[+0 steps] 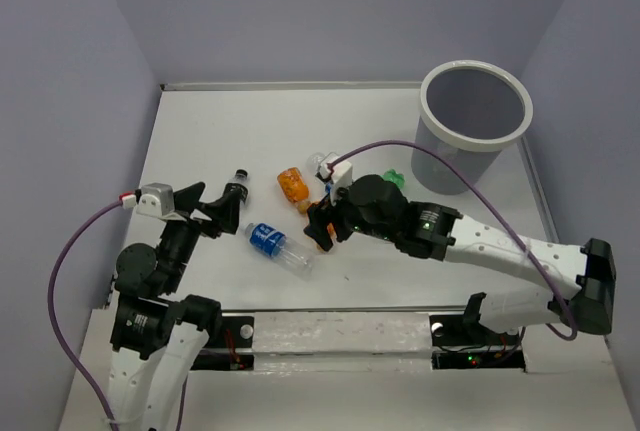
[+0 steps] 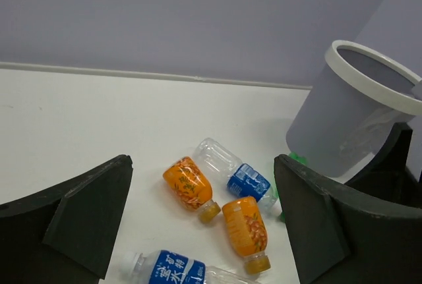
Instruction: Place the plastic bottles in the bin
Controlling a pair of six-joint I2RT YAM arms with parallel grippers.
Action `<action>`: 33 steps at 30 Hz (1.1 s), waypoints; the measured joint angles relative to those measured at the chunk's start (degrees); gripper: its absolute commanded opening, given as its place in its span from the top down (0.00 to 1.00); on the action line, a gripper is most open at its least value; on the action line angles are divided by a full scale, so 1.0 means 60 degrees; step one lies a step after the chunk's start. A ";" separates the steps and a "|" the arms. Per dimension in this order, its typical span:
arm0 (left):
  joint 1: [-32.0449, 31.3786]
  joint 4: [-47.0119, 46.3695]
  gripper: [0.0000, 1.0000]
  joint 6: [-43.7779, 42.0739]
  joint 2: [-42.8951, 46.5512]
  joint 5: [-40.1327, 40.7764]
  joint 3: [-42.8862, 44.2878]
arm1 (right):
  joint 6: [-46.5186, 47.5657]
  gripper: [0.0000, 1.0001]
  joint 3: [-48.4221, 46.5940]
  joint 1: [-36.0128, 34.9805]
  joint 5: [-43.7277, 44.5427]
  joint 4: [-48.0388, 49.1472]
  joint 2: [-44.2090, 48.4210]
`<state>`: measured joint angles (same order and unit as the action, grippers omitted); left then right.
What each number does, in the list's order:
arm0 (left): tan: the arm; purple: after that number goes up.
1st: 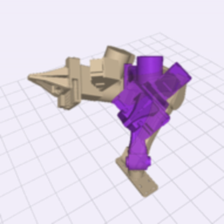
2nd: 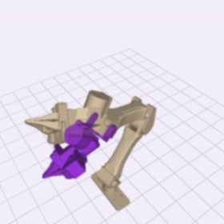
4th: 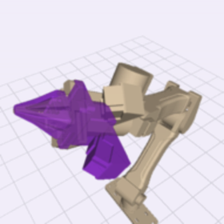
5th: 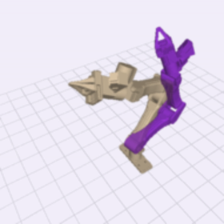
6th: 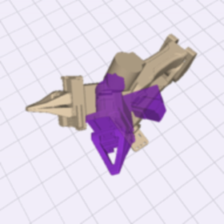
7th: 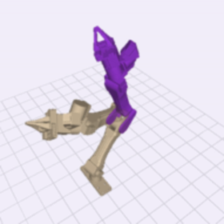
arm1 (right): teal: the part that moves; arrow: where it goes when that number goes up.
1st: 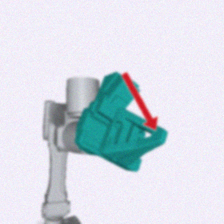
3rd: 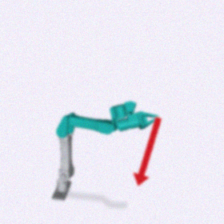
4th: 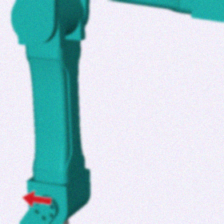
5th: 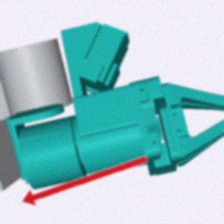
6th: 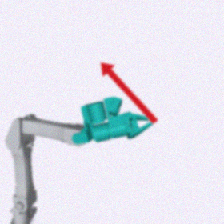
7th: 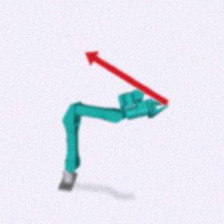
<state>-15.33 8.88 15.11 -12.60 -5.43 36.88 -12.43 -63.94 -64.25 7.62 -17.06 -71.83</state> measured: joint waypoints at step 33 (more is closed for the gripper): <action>0.0138 0.0714 0.01 0.0470 0.0018 0.2350 0.0004 | 0.1024 0.41 -0.3581 -0.0353 -0.0492 0.0084 -0.7632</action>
<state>-14.50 13.17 17.93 -12.49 8.67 36.91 -6.28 -85.43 -66.37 4.67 -16.56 -117.62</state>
